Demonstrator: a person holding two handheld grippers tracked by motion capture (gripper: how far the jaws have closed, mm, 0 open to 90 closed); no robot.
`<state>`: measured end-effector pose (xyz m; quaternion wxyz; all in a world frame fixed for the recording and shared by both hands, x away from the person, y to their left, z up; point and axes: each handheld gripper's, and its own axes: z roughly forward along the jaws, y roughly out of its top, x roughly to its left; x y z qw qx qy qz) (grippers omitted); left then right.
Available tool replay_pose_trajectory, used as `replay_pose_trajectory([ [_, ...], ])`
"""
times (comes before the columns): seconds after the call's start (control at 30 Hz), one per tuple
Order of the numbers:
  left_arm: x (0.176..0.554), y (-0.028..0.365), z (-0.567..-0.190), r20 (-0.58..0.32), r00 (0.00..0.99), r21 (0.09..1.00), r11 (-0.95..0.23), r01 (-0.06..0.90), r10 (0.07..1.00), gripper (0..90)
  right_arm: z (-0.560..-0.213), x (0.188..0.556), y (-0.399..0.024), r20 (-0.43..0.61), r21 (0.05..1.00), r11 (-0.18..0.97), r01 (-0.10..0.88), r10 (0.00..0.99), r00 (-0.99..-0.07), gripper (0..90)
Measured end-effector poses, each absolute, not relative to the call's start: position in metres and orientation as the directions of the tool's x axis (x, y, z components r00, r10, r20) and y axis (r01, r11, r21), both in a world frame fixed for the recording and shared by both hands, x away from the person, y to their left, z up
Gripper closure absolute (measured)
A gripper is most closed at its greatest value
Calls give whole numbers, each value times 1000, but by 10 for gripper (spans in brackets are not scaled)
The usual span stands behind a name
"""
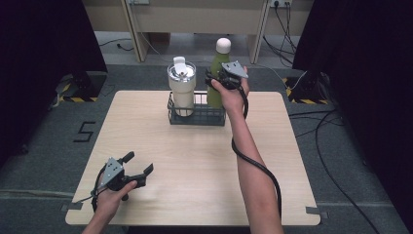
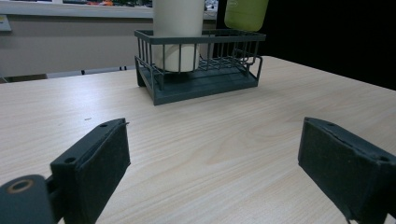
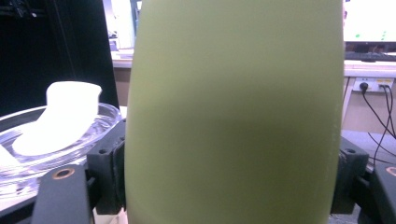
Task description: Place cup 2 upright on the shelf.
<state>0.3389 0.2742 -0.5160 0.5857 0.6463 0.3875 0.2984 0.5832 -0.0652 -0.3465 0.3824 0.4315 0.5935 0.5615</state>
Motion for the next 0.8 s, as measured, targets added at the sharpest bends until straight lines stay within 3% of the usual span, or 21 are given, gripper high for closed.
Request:
replay_pose_trajectory([
  [0.8,339,274,-516,-70,525,989,-11,149,848,83,-375,607,-62,36,989,10,147,952,-303,225],
])
